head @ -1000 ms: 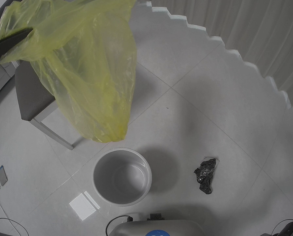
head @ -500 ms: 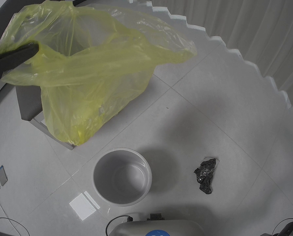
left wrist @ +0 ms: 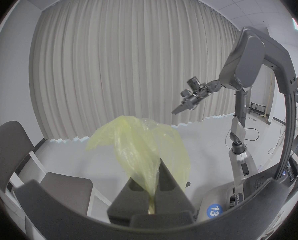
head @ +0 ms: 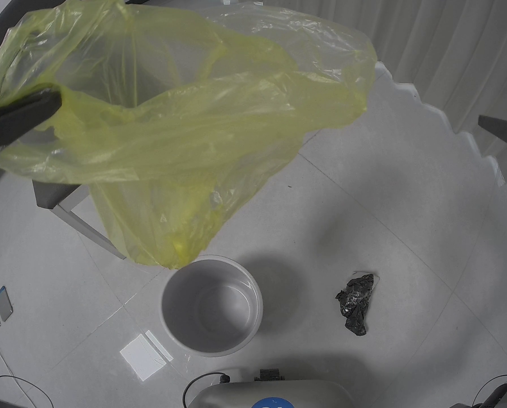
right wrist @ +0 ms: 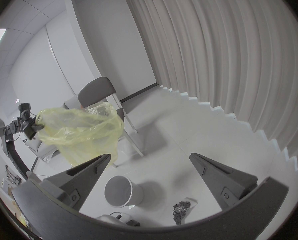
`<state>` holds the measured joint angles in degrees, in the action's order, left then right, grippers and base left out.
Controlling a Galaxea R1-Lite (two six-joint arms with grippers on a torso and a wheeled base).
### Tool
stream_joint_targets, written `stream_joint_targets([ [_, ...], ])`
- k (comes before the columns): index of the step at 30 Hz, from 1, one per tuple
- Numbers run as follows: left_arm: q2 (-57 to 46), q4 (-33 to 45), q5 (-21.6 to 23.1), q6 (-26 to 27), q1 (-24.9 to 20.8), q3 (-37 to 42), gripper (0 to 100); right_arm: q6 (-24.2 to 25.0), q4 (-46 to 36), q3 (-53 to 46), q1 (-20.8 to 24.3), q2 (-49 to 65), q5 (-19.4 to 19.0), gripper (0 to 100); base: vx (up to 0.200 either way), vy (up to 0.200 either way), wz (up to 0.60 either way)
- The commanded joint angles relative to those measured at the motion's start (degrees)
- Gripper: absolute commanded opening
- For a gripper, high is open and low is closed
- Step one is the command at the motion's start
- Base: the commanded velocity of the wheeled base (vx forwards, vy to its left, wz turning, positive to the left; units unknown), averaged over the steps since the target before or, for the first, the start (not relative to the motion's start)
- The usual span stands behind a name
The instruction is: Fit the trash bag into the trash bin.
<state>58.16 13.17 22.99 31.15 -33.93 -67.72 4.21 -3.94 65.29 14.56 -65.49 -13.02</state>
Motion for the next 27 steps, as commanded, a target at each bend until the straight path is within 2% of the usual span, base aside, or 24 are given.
stream_joint_targets([
  [1, -1.47, 1.07, -0.05, 0.76, -1.49, 2.68, 0, -0.07, -0.02, 6.87, 0.03, -8.43, -0.16, 100, 0.000, 0.000, 0.00],
  [5, -1.74, 0.98, -0.05, 1.02, -2.81, 4.61, 0, -0.07, -0.46, 12.23, 0.47, -11.77, -1.66, 100, 0.000, 0.000, 0.00],
  [7, -1.56, 0.81, -0.05, 1.02, -3.08, 4.70, 0, -0.07, -0.54, 13.19, 2.14, -12.65, -1.92, 100, 0.000, 0.000, 0.00],
  [20, -1.74, 0.63, -0.14, 1.02, -4.83, 5.32, 0, -0.34, -0.72, 14.16, 9.53, -18.54, -1.92, 100, 0.000, 0.000, 0.00],
  [27, -1.82, 0.63, -0.14, 1.02, -4.83, 5.23, 0, -0.34, -0.72, 13.98, 11.72, -21.61, -1.92, 100, 0.000, 0.000, 0.00],
])
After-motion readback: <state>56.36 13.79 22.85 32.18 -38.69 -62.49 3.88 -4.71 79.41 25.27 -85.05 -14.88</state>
